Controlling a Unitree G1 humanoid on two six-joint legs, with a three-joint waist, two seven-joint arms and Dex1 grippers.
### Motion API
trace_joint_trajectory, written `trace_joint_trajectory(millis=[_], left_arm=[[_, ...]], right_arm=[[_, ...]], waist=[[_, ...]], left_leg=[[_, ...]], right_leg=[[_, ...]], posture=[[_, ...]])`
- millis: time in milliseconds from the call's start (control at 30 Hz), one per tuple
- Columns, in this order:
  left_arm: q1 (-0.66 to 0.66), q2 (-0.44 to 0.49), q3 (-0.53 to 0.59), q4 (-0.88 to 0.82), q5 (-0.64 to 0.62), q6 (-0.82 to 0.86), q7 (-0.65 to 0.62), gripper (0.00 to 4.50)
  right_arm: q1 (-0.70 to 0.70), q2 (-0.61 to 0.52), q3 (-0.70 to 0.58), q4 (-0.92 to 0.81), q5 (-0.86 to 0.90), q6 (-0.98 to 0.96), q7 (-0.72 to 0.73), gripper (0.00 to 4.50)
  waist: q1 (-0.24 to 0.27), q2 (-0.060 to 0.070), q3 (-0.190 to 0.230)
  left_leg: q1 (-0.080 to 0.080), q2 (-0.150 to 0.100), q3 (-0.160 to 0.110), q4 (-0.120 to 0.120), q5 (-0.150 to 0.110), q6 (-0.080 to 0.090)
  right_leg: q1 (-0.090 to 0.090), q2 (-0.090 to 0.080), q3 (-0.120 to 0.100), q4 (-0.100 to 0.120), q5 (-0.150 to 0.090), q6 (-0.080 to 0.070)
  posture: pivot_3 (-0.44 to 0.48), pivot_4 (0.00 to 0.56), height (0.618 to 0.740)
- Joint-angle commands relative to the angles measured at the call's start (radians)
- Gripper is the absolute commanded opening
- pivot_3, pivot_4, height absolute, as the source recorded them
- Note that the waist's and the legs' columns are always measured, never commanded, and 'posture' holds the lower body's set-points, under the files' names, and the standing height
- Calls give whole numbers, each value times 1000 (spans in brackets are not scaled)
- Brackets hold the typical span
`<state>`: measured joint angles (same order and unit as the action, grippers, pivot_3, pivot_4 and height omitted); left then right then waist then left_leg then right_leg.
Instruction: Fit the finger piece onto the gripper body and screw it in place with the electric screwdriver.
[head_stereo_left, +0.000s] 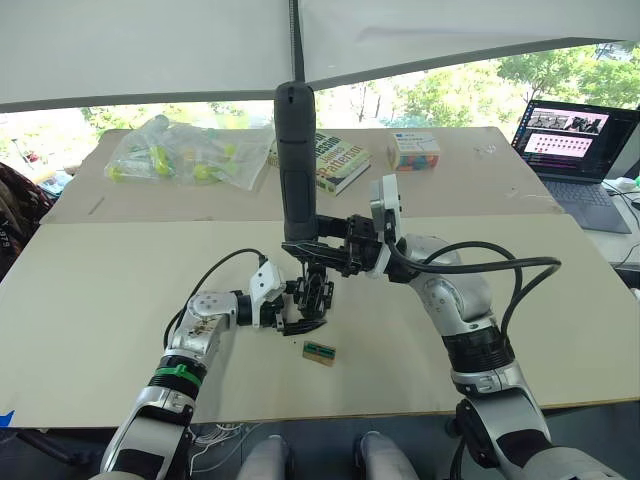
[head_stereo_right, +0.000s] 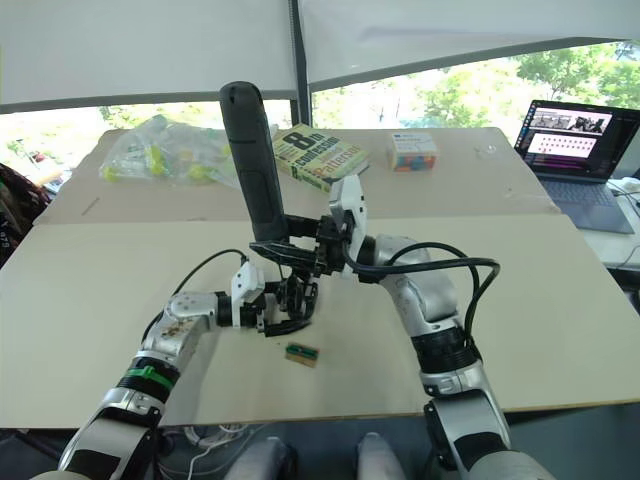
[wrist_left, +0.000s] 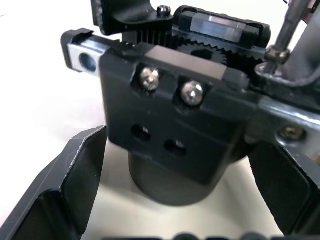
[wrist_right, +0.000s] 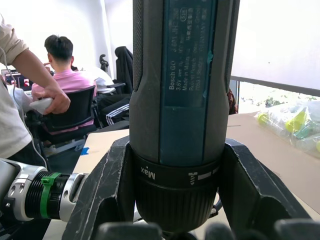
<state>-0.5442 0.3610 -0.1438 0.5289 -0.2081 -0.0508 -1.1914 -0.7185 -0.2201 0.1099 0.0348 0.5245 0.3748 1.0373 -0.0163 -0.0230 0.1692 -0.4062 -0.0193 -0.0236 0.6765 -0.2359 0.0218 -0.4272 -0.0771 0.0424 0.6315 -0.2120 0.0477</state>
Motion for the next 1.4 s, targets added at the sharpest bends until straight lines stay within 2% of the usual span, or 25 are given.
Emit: trace_joint_trajectory(millis=[33,500,600,633,1133,1233,1400], left_arm=[[-16,-11,-4,12,10,-26,-1,4500],[-17,-24,-9,52,33,-54,-2,4500],[-18,-25,-9,59,37,-59,-1,3636],[-18,-25,-10,61,39,-60,-1,3202],[-12,-27,-9,69,57,-70,14,3202],[-8,-26,-11,66,59,-69,12,2447],[-9,-27,-10,65,64,-66,25,2447]], right_arm=[[1,-1,-9,-53,10,-20,-1,1913],[9,-3,-4,-60,8,-17,0,1913],[9,-3,-4,-60,8,-16,-1,1913],[9,-3,-4,-60,8,-16,-1,1913],[9,-2,3,-47,-1,-19,-1,1913],[8,-2,4,-42,-4,-20,0,1913],[10,-7,11,-34,-17,-18,-1,1913]], waist=[[0,0,0],[1,0,0],[1,0,0],[1,0,0],[2,0,0],[2,0,-1],[2,0,-1]], left_leg=[[0,0,0,0,0,0],[2,0,0,0,0,0],[2,0,0,0,0,0],[2,0,0,0,0,0],[2,0,0,1,0,0],[3,0,0,1,0,0],[3,0,0,1,0,0]], right_leg=[[0,0,0,0,0,0],[2,0,0,0,0,0],[2,0,0,0,0,0],[2,0,0,0,0,0],[3,0,0,0,0,0],[3,0,0,0,0,0],[3,0,0,0,0,0]], posture=[[0,150,740],[0,150,740],[0,150,740],[0,150,740],[0,150,740],[0,150,740],[0,150,740]])
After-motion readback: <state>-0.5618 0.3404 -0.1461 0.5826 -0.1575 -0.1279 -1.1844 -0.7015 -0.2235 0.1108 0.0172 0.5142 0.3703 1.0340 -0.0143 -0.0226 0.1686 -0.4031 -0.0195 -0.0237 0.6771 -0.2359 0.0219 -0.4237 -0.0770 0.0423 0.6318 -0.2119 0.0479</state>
